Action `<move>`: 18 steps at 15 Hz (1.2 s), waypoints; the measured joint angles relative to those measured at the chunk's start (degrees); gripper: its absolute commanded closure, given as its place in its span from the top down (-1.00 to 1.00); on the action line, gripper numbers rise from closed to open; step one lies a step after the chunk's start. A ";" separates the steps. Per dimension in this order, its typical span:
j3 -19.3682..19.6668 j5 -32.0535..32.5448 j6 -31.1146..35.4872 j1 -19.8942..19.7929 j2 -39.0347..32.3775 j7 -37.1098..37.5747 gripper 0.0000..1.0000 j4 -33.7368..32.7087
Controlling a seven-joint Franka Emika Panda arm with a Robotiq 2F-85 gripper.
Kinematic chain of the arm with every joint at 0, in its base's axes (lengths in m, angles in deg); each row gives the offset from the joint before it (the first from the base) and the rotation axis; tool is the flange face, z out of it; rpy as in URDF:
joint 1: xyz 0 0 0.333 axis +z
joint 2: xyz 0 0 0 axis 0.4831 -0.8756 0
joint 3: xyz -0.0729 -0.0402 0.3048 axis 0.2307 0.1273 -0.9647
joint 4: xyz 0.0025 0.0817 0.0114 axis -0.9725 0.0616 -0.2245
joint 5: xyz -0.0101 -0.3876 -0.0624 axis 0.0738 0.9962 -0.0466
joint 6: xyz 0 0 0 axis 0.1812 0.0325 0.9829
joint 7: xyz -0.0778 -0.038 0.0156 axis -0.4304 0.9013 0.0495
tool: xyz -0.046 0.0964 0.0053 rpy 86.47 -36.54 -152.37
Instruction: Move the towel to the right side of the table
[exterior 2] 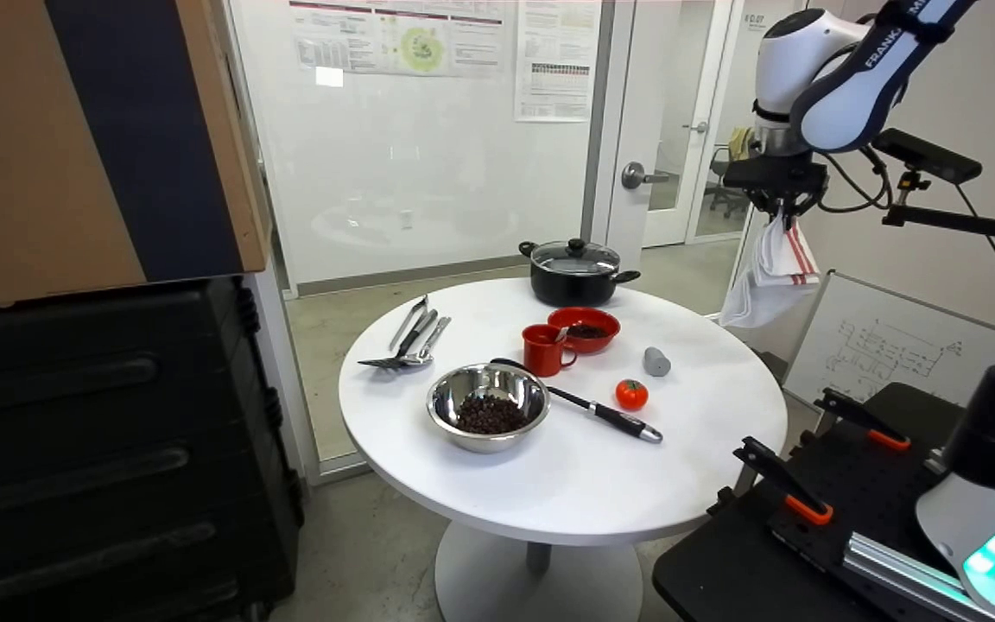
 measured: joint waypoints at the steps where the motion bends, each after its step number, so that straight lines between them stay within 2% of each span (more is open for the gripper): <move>1: 2.01 0.66 -0.87 2.65 -1.28 1.95 -0.94 -0.41; 5: 9.06 0.02 -1.92 11.17 -6.15 7.64 -0.94 -1.59; 10: 14.73 1.94 -0.09 16.86 -11.41 15.50 -0.94 -2.89; 14: 17.44 8.90 2.31 20.74 -14.63 25.49 -0.94 -3.78; 18: 17.73 18.95 2.69 24.43 -16.92 36.63 -0.94 -4.37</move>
